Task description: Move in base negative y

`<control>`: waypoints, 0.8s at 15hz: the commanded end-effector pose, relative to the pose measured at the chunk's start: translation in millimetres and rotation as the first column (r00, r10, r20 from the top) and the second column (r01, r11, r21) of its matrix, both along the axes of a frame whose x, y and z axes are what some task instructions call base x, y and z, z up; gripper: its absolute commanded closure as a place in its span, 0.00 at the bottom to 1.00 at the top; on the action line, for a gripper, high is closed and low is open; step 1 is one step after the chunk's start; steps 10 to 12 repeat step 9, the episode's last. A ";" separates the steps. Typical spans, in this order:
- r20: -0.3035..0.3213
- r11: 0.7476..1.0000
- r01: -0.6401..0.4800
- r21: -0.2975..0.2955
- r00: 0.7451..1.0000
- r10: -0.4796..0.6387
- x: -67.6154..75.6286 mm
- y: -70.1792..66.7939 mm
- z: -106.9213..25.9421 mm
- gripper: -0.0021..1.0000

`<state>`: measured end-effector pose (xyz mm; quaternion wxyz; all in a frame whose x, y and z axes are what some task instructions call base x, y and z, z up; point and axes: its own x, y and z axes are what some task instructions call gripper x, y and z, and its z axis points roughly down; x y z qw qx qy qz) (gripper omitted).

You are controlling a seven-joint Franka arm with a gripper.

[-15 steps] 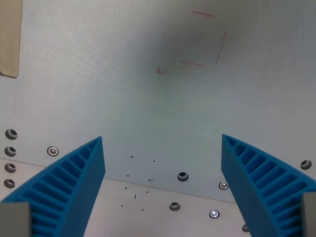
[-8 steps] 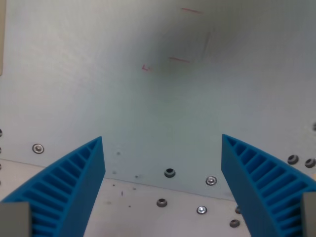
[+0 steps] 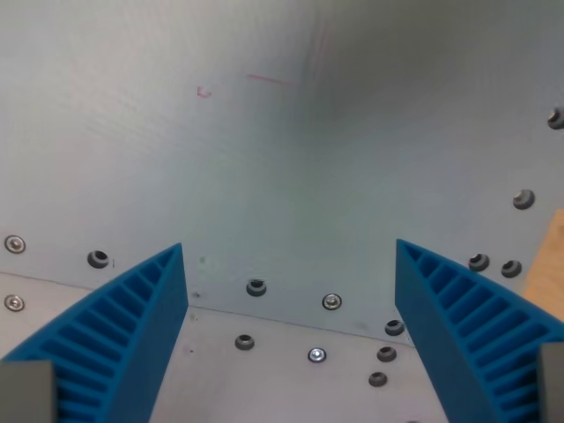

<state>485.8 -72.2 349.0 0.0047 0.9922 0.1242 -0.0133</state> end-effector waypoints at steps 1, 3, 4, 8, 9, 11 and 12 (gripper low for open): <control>0.022 1.000 -0.016 0.006 1.000 0.016 -9.9 -14.4 2.4 0.00; 0.022 1.000 -0.016 0.006 1.000 0.016 -12.0 -25.3 2.3 0.00; 0.022 1.000 -0.016 0.006 1.000 0.016 -13.0 -30.8 2.2 0.00; 0.022 1.000 -0.016 0.006 1.000 0.016 -17.2 -52.7 1.9 0.00; 0.022 1.000 -0.016 0.006 1.000 0.016 -18.2 -58.1 1.8 0.00; 0.022 1.000 -0.016 0.006 1.000 0.016 -18.2 -58.1 1.8 0.00; 0.022 1.000 -0.016 0.006 1.000 0.016 -18.2 -58.1 1.8 0.00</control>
